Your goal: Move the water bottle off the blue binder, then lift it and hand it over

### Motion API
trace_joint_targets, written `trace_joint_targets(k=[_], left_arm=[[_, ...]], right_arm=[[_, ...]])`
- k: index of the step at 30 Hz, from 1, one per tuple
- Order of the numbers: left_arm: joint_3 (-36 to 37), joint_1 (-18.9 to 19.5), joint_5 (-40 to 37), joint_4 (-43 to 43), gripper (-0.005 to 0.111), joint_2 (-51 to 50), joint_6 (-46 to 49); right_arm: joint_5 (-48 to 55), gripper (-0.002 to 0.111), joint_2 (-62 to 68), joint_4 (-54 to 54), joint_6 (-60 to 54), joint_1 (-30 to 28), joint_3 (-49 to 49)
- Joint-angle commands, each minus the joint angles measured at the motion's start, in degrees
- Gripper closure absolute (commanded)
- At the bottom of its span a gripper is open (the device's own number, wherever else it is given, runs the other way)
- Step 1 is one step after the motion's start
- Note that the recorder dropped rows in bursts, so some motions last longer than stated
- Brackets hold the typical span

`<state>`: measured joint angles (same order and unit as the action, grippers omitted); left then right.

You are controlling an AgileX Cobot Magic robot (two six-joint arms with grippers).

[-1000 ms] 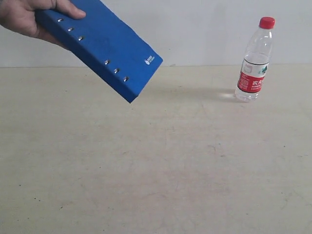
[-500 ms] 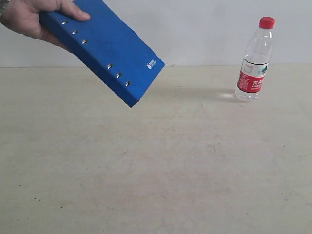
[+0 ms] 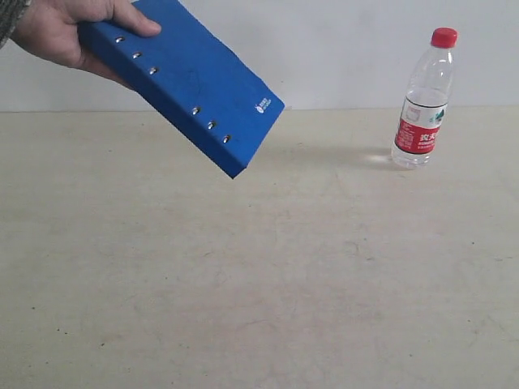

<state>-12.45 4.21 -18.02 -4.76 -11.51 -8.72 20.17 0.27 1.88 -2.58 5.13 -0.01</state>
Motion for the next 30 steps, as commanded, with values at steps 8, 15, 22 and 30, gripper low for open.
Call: trace_joint_targets(k=[8, 15, 22, 30], left_arm=[[7.41, 1.28, -2.63, 3.06, 0.102, 11.51, -0.03], [12.45, 1.00, -4.21, 2.64, 0.102, 11.51, 1.86], [12.45, -0.96, -3.60, 2.64, 0.102, 11.51, 2.09], [12.45, -0.96, -3.60, 2.64, 0.102, 11.51, 2.09]], right_arm=[[-0.53, 0.108, -0.27, -0.09, -0.35, 0.11, 0.01], [-0.60, 0.108, -0.27, -0.09, -0.25, 0.11, 0.01], [-0.60, 0.108, -0.27, -0.09, -0.13, 0.11, 0.01], [-0.60, 0.108, -0.27, -0.09, -0.13, 0.11, 0.01]])
